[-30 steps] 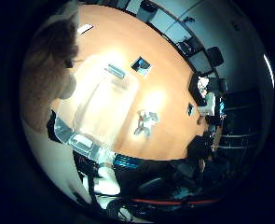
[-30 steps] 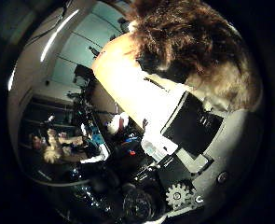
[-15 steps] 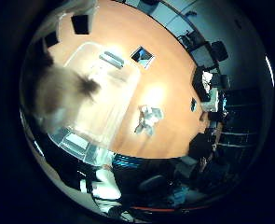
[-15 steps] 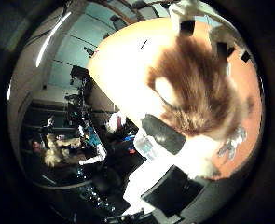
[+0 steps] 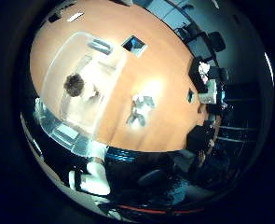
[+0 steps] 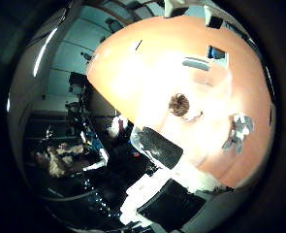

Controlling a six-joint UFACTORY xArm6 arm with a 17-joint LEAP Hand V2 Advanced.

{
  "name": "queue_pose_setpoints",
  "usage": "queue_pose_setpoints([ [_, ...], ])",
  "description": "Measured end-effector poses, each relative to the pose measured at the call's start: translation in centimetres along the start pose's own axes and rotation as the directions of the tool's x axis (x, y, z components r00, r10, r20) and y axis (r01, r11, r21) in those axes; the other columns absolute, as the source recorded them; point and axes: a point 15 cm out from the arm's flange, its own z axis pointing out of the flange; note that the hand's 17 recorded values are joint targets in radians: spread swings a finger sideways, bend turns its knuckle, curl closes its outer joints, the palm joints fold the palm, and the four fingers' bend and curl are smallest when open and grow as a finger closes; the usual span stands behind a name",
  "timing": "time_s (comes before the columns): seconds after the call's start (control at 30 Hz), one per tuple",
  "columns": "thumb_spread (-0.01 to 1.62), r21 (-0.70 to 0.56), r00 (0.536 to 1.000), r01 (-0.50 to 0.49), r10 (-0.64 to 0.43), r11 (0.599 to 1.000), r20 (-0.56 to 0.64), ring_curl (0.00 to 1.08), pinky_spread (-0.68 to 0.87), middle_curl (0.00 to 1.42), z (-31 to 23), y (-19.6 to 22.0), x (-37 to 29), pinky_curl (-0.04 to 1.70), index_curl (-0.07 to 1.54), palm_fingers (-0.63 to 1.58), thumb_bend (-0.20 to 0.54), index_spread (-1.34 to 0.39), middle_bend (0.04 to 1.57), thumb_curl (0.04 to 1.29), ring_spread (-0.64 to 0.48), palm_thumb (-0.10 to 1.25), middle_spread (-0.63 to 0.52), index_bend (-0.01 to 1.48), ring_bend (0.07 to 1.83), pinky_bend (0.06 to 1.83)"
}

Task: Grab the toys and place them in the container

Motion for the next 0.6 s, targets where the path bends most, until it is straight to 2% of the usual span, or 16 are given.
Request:
queue_pose_setpoints([
  [0.13, 1.18, 0.012, 0.992, -0.12, 0.121, 0.993, -0.037, 0.28, 0.54, 0.35, -0.5, 1.8, 5.6, 0.48, 0.36, 0.29, -0.024, -0.39, 0.44, 0.26, 0.04, 0.47, -0.07, 0.17, 0.59, 0.45],
  [0.33, 1.17, -0.002, 0.952, -0.297, 0.296, 0.955, -0.078, 0.25, 0.54, 0.34, 0.3, 5.2, 13.2, 0.44, 0.32, 0.23, -0.021, -0.31, 0.38, 0.25, 0.12, 0.42, 0.01, 0.16, 0.53, 0.47],
  [0.6, 1.14, -0.049, 0.917, -0.397, 0.393, 0.917, -0.074, 0.23, 0.53, 0.33, 9.6, 7.9, 17.6, 0.39, 0.3, 0.22, -0.02, -0.26, 0.32, 0.26, 0.18, 0.44, 0.06, 0.16, 0.48, 0.48],
])
